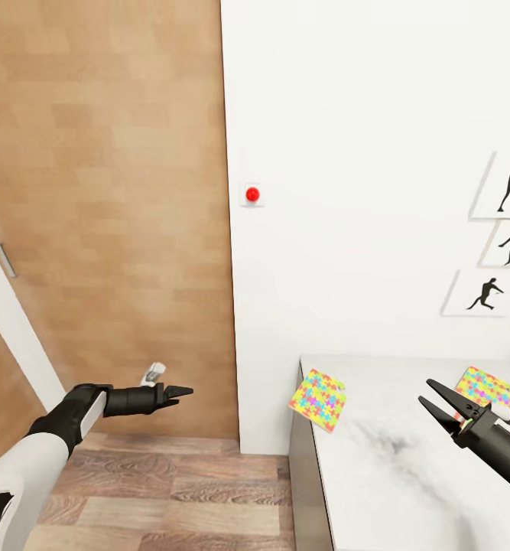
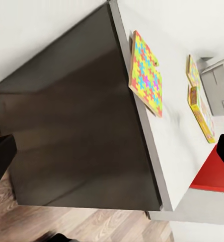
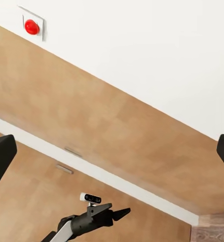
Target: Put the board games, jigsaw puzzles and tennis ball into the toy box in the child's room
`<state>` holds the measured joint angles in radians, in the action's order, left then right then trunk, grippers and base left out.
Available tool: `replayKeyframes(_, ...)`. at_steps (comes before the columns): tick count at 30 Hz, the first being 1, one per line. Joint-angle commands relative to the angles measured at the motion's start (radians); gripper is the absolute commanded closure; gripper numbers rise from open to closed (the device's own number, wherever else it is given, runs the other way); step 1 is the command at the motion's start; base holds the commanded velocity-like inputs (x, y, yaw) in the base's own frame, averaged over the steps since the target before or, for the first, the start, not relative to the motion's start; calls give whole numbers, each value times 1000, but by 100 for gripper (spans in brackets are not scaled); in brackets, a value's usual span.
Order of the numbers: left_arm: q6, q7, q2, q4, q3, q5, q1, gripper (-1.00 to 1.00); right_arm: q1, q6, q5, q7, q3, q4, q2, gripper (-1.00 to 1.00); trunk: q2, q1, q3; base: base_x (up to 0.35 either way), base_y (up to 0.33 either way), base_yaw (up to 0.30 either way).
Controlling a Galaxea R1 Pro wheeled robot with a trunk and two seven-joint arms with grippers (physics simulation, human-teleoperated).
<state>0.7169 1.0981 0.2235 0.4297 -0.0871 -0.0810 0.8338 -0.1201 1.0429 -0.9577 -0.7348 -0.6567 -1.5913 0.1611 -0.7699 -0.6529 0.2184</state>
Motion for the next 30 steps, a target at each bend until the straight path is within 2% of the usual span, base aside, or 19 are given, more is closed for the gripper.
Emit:
replayKeyframes(1, 7, 1, 0, 0, -1, -2, 1, -100, -1, 4, 5, -6, -1, 0, 0, -100, -1, 0, 0, 0, 0, 0)
replayKeyframes(18, 7, 1, 0, 0, -3, -2, 1, -100, -1, 4, 5, -6, -2, 1, 0, -100, -1, 0, -25, 0, 0, 0)
replayKeyframes(30, 9, 2, -1, 0, -2, -2, 1, -100, -1, 2, 5, -3, -4, 1, 0, -100, -85, -46, 12, 0, 0, 0)
